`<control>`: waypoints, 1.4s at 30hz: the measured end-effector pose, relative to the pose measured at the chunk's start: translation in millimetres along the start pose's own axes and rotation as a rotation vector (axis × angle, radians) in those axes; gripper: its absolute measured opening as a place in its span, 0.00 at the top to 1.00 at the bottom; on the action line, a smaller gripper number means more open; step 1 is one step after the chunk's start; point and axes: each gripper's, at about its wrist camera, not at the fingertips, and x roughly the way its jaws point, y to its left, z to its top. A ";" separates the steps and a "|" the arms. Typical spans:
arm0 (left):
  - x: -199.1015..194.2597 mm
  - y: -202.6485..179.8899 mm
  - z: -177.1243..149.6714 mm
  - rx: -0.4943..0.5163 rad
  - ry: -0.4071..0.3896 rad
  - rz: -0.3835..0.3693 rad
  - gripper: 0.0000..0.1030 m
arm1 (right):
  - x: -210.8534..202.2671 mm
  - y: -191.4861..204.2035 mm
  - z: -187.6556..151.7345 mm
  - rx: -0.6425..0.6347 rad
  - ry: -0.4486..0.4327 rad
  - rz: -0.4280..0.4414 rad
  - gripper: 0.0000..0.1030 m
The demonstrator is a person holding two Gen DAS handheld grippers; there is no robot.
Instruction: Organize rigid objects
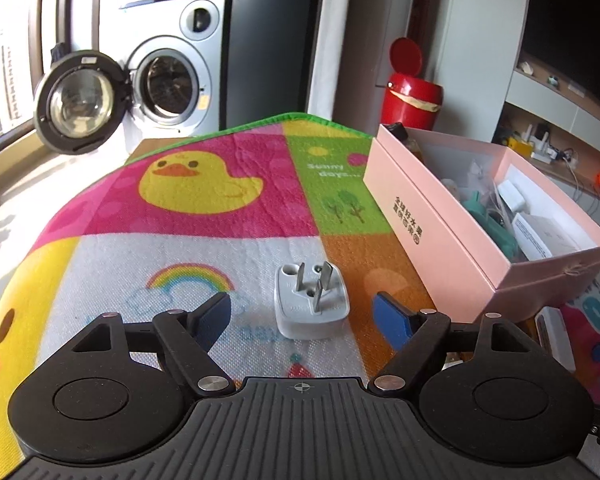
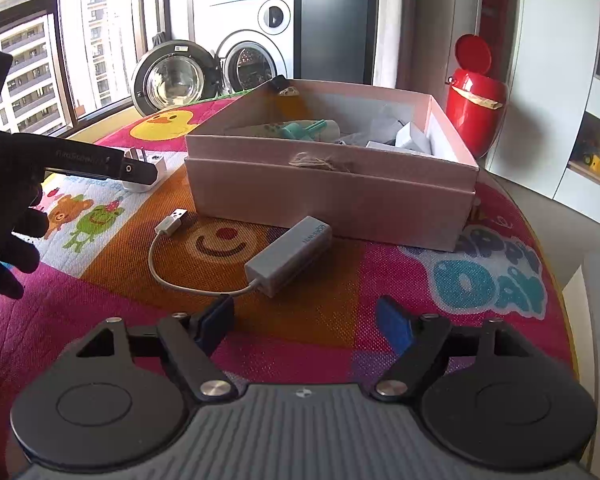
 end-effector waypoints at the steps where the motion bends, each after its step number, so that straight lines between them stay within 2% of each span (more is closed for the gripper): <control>1: 5.6 -1.0 1.3 0.008 0.000 0.007 0.29 | -0.4 0.2 -0.3 -0.001 0.000 -0.001 0.23; 2: 10.6 -2.8 2.1 0.021 -0.003 0.017 0.36 | -0.4 0.2 -0.4 -0.001 0.000 -0.001 0.21; 5: 14.4 -8.1 0.7 0.042 -0.012 0.044 0.37 | 0.0 -0.3 -0.3 0.002 0.002 0.000 0.20; 10: 7.3 -4.2 -5.6 0.046 -0.003 0.018 0.38 | 1.2 0.6 4.5 0.022 -0.002 0.030 0.20; 11: 5.6 -4.7 -7.1 0.057 -0.005 0.020 0.42 | 2.1 0.9 6.6 0.041 -0.005 0.045 0.20; 12: 3.0 -5.2 -9.7 0.076 -0.013 0.021 0.46 | 3.7 1.7 8.8 0.059 -0.005 0.063 0.20; 13: 0.3 -4.2 -12.2 0.082 -0.022 0.007 0.57 | 6.5 4.2 11.4 0.071 -0.001 0.084 0.20; 17: -8.2 10.2 -17.7 0.027 -0.036 -0.067 0.58 | 16.6 27.4 20.8 0.024 0.014 0.163 0.21; 20: -17.4 20.3 -22.6 0.007 -0.028 -0.115 0.58 | 12.4 42.2 23.6 -0.029 0.023 0.299 0.21; 22: -26.2 22.2 -28.9 0.035 -0.023 -0.129 0.58 | 3.3 48.2 25.0 -0.087 -0.025 0.270 0.21; 24: -34.4 22.4 -35.8 0.064 -0.024 -0.135 0.58 | -0.7 49.0 24.8 -0.138 -0.061 0.177 0.21; 25: -38.3 22.4 -39.4 0.072 -0.023 -0.140 0.58 | 0.7 47.5 25.2 -0.158 -0.062 0.132 0.21; 27: -43.2 23.0 -43.5 0.072 -0.024 -0.150 0.58 | 6.9 44.1 26.9 -0.186 -0.041 0.097 0.21; 31: -44.5 24.5 -44.8 0.059 -0.028 -0.155 0.58 | 25.6 33.2 34.1 -0.217 0.002 0.139 0.20; 36: -44.6 25.1 -45.8 0.055 -0.030 -0.156 0.58 | 42.4 21.4 48.9 -0.074 0.046 0.200 0.20; 38: -44.5 25.1 -45.8 0.058 -0.030 -0.155 0.58 | 47.6 18.6 50.7 0.000 0.049 0.193 0.20; 42: -44.9 24.4 -46.4 0.062 -0.032 -0.151 0.58 | 49.0 20.2 47.4 0.000 0.033 0.186 0.19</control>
